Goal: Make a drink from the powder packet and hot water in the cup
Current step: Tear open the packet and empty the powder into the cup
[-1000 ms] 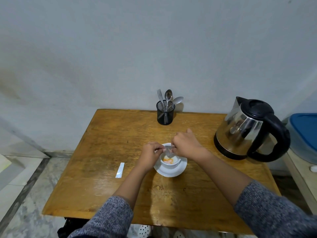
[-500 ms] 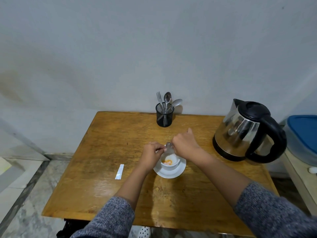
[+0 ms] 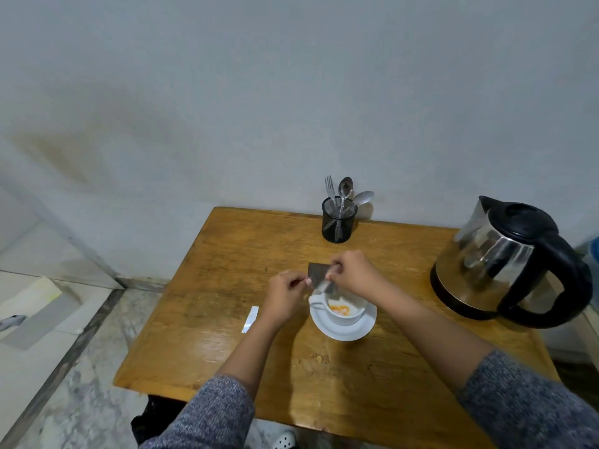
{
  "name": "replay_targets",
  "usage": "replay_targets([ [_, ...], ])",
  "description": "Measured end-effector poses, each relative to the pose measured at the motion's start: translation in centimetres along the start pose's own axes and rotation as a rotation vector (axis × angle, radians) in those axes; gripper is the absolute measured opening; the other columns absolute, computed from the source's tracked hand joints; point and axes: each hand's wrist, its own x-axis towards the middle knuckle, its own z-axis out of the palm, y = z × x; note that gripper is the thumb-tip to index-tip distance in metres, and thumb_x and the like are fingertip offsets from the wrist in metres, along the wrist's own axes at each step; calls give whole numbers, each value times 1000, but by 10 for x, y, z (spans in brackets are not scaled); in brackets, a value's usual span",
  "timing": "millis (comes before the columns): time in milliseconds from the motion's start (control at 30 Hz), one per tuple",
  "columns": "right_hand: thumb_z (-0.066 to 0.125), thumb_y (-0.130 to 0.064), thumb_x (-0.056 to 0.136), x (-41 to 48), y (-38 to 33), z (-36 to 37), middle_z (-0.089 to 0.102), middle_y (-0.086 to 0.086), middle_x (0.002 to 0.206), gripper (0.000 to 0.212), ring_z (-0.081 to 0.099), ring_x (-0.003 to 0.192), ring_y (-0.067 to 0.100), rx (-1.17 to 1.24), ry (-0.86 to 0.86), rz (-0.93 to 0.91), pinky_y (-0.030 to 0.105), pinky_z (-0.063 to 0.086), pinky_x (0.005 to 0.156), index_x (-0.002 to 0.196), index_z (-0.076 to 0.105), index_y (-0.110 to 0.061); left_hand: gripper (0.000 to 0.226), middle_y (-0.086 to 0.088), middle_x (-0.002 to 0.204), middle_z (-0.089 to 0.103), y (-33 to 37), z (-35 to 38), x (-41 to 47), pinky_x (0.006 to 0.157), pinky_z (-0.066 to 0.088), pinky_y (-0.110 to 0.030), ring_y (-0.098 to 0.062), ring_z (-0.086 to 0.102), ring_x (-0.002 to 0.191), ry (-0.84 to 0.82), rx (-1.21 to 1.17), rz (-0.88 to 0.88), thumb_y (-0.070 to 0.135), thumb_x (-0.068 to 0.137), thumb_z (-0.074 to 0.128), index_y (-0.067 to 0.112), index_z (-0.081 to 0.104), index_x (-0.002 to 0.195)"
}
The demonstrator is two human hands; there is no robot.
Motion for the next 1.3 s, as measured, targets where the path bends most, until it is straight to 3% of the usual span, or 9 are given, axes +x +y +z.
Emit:
replay_targets([
  [100, 66, -6, 83, 10, -18, 12, 58, -1, 73, 16, 55, 63, 11, 136, -12, 7, 24, 49, 60, 98, 64, -10, 10, -2, 75, 64, -13, -23, -3, 56, 39, -6, -8, 54, 66, 32, -39, -64, 11, 83, 64, 6, 72, 87],
  [233, 75, -8, 76, 19, -52, 42, 51, -2, 65, 26, 49, 60, 12, 185, 38, -16, 27, 40, 56, 80, 50, -17, 12, -2, 62, 56, -40, -61, -6, 56, 37, -23, -9, 46, 59, 80, -73, -141, 11, 83, 64, 2, 70, 78],
  [433, 76, -18, 74, 26, -68, 106, 56, 1, 68, 33, 55, 63, 20, 149, -1, 34, 43, 54, 65, 78, 43, -23, 26, 1, 56, 54, -81, -90, -26, 57, 36, -27, -10, 47, 55, 43, 20, -245, 7, 84, 57, 20, 61, 62],
  [633, 71, -17, 77, 24, -71, 157, 56, 7, 78, 27, 53, 70, 23, 78, -90, 45, 36, 43, 59, 83, 44, -18, 15, -13, 72, 70, -117, -101, -40, 61, 46, -32, -25, 64, 68, -11, 153, -295, 8, 82, 54, 9, 63, 71],
  [833, 63, -4, 82, 22, -64, 178, 45, 3, 90, 26, 43, 78, 17, 26, -70, -31, 15, 22, 50, 86, 39, -13, 14, -11, 71, 67, -125, -98, -43, 62, 43, -30, -21, 59, 65, -51, 216, -266, 8, 82, 51, 11, 62, 74],
  [933, 60, -7, 84, 23, -62, 187, 44, 5, 104, 23, 40, 89, 17, -55, -92, -72, 18, 27, 58, 89, 39, -14, 16, -13, 78, 69, -124, -96, -41, 63, 49, -37, -26, 62, 70, -88, 291, -238, 16, 85, 49, 10, 63, 82],
  [1100, 46, -14, 94, 18, -66, 189, 38, 14, 137, 33, 41, 122, 29, -394, -179, -209, 31, 33, 95, 125, 46, -5, 22, -16, 105, 60, -122, -95, -41, 75, 46, -37, -32, 57, 95, -161, 407, -159, 7, 84, 44, 7, 52, 104],
  [1200, 47, -11, 91, 16, -61, 183, 38, 15, 136, 40, 40, 123, 32, -428, -176, -250, 35, 38, 95, 130, 44, -4, 27, -20, 112, 55, -121, -93, -37, 80, 44, -38, -35, 53, 101, -244, 498, -166, 1, 81, 43, 4, 47, 107],
  [1300, 47, -3, 85, 7, -60, 159, 49, 18, 120, 28, 50, 108, 34, -321, -108, -292, 32, 41, 81, 112, 53, -4, 31, -19, 120, 51, -114, -91, -32, 86, 43, -36, -35, 51, 107, -295, 603, -164, 4, 83, 43, 2, 46, 114],
])
